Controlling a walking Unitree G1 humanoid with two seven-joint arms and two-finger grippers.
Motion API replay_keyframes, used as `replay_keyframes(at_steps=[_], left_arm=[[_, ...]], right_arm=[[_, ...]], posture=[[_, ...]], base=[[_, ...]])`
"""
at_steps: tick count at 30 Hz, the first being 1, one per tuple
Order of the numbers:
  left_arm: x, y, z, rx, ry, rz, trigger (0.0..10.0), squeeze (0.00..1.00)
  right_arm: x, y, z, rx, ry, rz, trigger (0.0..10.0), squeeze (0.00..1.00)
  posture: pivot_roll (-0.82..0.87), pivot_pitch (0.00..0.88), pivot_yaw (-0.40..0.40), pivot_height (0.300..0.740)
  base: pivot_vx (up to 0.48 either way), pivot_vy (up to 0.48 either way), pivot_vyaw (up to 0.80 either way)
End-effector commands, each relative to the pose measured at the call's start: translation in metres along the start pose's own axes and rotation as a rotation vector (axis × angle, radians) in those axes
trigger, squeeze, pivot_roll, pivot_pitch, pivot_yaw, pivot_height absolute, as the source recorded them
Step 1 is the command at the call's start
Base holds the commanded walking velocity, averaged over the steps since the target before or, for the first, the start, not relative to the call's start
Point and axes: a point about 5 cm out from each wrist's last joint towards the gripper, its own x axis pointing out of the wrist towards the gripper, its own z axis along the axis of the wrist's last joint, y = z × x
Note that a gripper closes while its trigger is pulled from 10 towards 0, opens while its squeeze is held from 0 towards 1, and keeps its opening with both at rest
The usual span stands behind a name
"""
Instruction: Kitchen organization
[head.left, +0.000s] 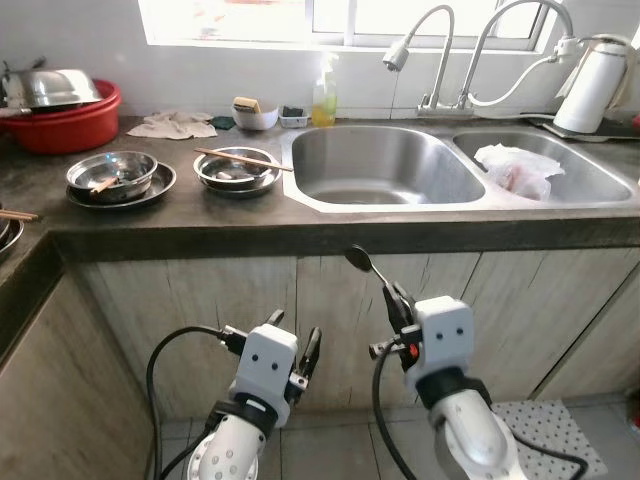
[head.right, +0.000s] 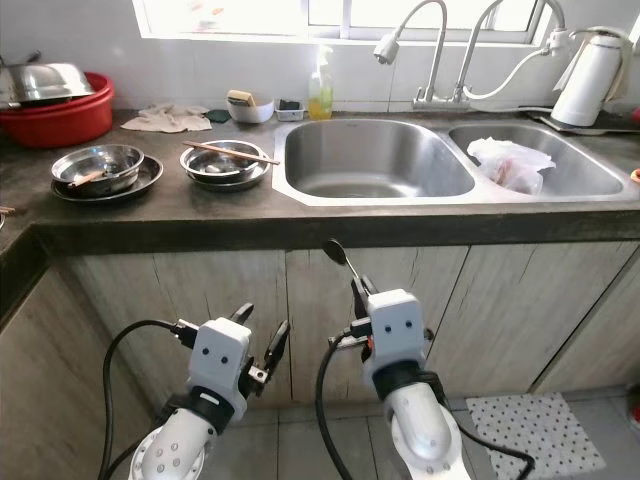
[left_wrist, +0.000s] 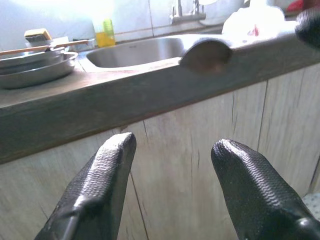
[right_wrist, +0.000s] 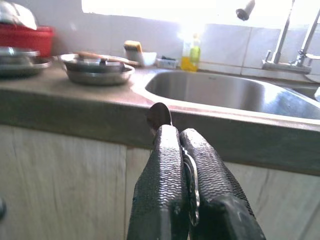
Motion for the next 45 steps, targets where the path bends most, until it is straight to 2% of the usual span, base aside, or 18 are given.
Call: replay_keyframes(at_steps=[1,19,20,26,32,38,45], left_arm=[[0.002,-0.003,0.002,0.005,-0.01,-0.013,10.0,0.0],[0.003,-0.001,0.004,0.002,-0.016,-0.006,10.0,0.0],[0.003,-0.001,0.005,0.003,-0.019,-0.007,10.0,0.0],[0.006,0.005,0.009,-0.026,-0.031,0.028,10.0,0.0],[0.008,0.012,0.011,-0.025,-0.039,0.058,10.0,0.0],[0.009,0.014,0.012,-0.033,-0.045,0.069,10.0,0.0],[0.01,0.018,0.012,-0.035,-0.046,0.085,10.0,0.0]], right_arm=[[0.002,-0.006,0.002,-0.008,0.002,-0.012,10.0,0.0],[0.014,-0.012,0.013,-0.024,-0.03,-0.018,10.0,0.0],[0.02,-0.018,0.017,-0.033,-0.041,-0.033,10.0,0.0],[0.035,-0.028,0.035,-0.06,-0.084,-0.051,10.0,0.0],[0.055,-0.028,0.066,-0.073,-0.181,-0.012,10.0,0.0],[0.064,-0.027,0.073,-0.113,-0.201,0.028,10.0,0.0],[0.071,-0.023,0.073,-0.135,-0.19,0.057,10.0,0.0]], posture=[[0.14,0.025,-0.026,0.74],[0.15,0.037,-0.021,0.74],[0.15,0.038,-0.02,0.74],[0.15,0.046,-0.028,0.74],[0.15,0.048,-0.03,0.74],[0.15,0.05,-0.035,0.74],[0.15,0.055,-0.036,0.74]], base=[[0.296,-0.375,0.0],[0.316,-0.357,0.0],[0.352,-0.322,0.0],[0.402,-0.149,0.0],[0.463,0.0,0.0],[0.476,0.0,0.0],[0.48,0.0,0.75]])
